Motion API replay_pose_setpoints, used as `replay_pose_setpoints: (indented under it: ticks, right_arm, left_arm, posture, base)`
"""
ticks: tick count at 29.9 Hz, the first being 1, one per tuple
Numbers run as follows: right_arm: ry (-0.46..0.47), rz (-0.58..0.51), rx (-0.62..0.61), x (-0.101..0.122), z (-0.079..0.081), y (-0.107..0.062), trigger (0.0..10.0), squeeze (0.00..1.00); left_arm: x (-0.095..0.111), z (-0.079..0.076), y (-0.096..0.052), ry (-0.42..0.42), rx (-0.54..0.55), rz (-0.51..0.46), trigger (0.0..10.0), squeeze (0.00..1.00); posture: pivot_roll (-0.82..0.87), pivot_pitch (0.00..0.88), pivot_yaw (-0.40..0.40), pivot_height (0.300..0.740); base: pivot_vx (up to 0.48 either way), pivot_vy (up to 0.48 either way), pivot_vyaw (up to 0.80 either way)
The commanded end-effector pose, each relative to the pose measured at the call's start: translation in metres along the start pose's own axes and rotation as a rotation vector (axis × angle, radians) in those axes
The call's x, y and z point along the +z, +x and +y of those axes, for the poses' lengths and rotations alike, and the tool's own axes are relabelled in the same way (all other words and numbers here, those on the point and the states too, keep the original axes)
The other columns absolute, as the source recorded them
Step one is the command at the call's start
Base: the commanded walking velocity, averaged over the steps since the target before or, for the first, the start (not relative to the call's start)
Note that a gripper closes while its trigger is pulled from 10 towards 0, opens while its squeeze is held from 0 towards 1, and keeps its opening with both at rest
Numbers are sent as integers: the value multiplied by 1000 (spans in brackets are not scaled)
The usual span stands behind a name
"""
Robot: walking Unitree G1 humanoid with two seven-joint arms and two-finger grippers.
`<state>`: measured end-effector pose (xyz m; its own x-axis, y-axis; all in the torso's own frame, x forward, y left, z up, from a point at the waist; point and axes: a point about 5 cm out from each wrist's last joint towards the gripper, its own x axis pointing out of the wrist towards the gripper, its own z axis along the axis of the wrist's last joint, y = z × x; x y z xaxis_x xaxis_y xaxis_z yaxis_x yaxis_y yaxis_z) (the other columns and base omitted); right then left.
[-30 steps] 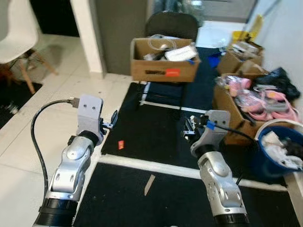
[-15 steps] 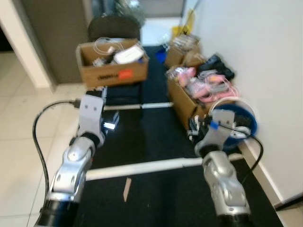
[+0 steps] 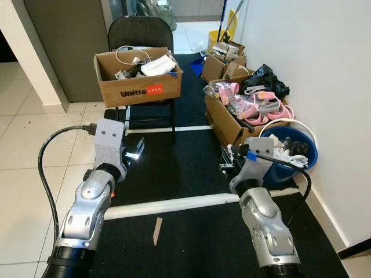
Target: Picking trash to rubbish bin
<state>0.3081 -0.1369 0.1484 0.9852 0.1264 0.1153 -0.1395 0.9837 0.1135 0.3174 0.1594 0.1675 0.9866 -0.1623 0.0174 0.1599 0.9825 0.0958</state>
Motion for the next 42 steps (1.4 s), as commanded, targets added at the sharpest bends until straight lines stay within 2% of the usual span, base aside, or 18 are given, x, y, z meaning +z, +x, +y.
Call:
replay_pose_setpoints:
  ticks: [1,42]
  right_arm:
    - [-5,30,6,-6,0,-2,10000,0]
    - [13,11,28,-6,6,3,10000,0]
  left_arm:
    - [-2,-1,-3,-10,-7,10,10000,0]
    - [-1,-2,-4,-5,-36,2,10000,0]
  posture:
    - [3,139,38,740]
    - [11,108,33,740]
  base:
    - [311,0,0]
    - [321,0,0]
